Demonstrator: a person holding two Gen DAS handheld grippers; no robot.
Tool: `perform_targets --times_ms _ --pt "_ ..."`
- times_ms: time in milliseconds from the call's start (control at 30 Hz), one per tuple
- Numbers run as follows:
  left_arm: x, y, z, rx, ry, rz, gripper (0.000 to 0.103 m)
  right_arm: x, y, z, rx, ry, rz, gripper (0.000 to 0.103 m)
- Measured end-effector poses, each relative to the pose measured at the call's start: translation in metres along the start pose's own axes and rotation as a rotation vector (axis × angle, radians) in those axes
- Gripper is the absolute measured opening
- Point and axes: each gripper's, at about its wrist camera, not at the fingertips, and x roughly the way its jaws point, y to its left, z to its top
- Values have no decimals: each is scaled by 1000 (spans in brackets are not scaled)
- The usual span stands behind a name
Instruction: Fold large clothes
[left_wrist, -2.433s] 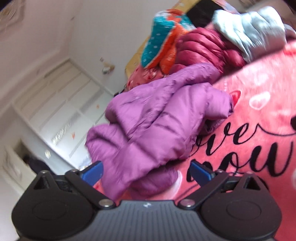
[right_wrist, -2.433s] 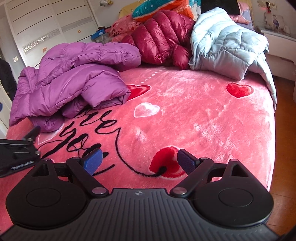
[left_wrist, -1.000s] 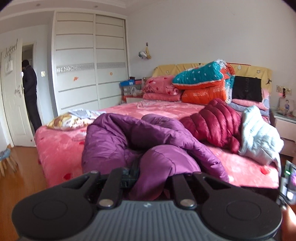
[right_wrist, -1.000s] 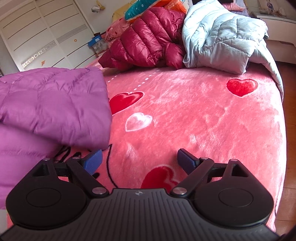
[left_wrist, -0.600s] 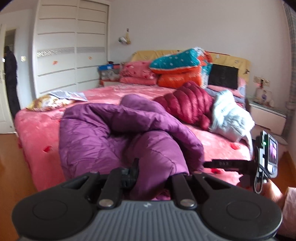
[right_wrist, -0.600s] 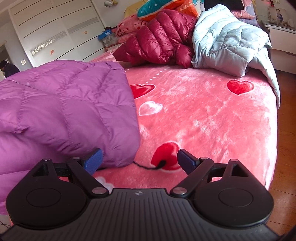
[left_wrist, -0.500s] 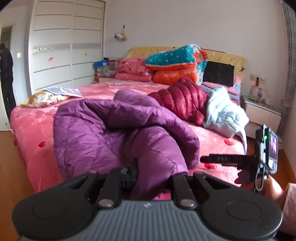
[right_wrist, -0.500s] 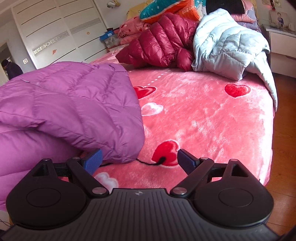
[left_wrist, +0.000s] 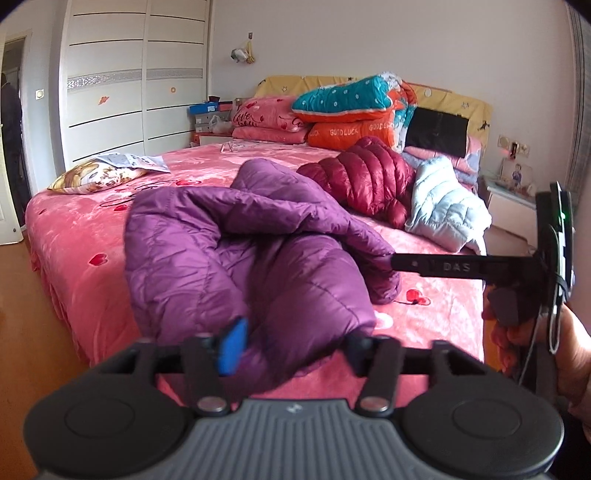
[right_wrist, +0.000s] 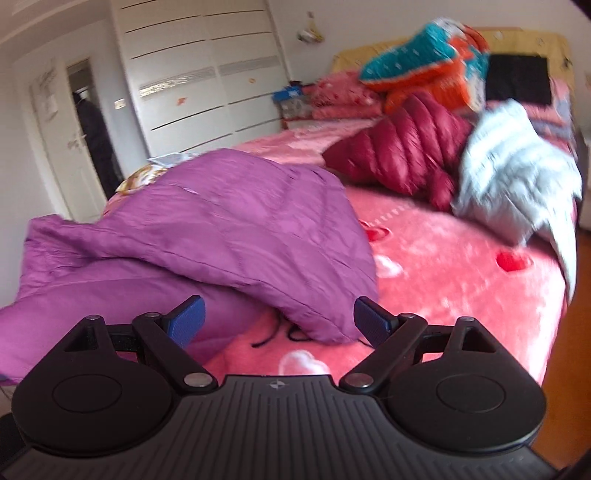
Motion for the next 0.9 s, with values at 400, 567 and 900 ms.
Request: perform_targets --times_ms 400,567,900 --pt "-39 38 -1 -102 -99 91 83 18 112 30 -442 -93 5 88" --pt "-46 58 -7 -173 -107 137 87 37 145 20 -570 -75 43 82" --pt "-42 64 -18 -202 -72 191 90 68 172 18 -744 -144 -138 36"
